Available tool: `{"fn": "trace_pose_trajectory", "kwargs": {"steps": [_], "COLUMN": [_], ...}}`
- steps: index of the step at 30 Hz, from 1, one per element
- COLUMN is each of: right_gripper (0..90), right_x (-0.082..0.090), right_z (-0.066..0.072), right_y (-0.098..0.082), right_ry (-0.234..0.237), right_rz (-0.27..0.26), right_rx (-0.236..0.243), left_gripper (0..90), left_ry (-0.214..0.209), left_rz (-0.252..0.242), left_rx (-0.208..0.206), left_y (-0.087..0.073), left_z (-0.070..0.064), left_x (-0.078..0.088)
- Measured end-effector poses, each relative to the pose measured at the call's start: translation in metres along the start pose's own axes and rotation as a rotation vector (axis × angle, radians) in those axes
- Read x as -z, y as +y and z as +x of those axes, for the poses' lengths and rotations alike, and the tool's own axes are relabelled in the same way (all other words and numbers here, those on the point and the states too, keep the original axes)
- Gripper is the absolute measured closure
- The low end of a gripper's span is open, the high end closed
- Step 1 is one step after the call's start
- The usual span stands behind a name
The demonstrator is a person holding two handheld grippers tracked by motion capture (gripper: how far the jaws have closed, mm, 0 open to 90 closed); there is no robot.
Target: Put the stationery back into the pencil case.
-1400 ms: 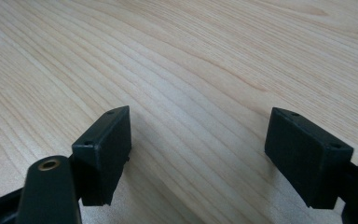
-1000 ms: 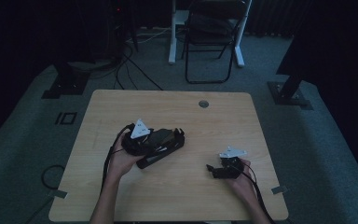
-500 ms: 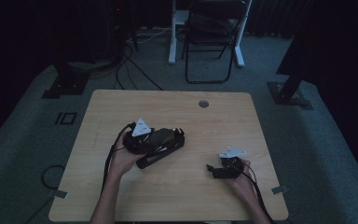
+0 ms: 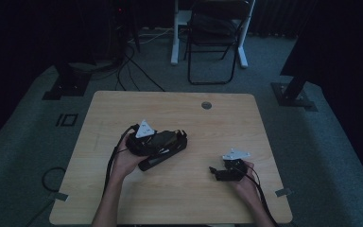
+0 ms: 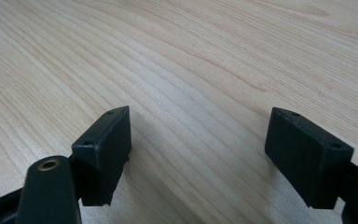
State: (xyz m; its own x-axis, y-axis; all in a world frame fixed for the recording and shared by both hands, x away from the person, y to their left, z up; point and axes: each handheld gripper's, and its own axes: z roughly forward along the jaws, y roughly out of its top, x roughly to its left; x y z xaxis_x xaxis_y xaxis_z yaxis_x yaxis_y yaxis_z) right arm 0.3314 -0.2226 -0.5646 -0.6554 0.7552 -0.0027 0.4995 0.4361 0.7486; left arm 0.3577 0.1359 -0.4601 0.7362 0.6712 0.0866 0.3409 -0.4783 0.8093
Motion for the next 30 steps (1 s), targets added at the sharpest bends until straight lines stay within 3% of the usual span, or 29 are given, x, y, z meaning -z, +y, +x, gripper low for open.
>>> {"fn": "trace_pose_trajectory", "kwargs": {"steps": [30], "right_gripper": [22.6], "right_x": [0.0001], "right_z": [0.0001], "right_y": [0.0000], "right_ry": [0.000], "right_rz": [0.001], "right_rx": [-0.001], "left_gripper": [41.8], "left_ry": [0.001], "left_rz": [0.043], "left_rx": [0.011], "left_y": [-0.0058], "left_z": [0.0041], "left_x": [-0.0097]}}
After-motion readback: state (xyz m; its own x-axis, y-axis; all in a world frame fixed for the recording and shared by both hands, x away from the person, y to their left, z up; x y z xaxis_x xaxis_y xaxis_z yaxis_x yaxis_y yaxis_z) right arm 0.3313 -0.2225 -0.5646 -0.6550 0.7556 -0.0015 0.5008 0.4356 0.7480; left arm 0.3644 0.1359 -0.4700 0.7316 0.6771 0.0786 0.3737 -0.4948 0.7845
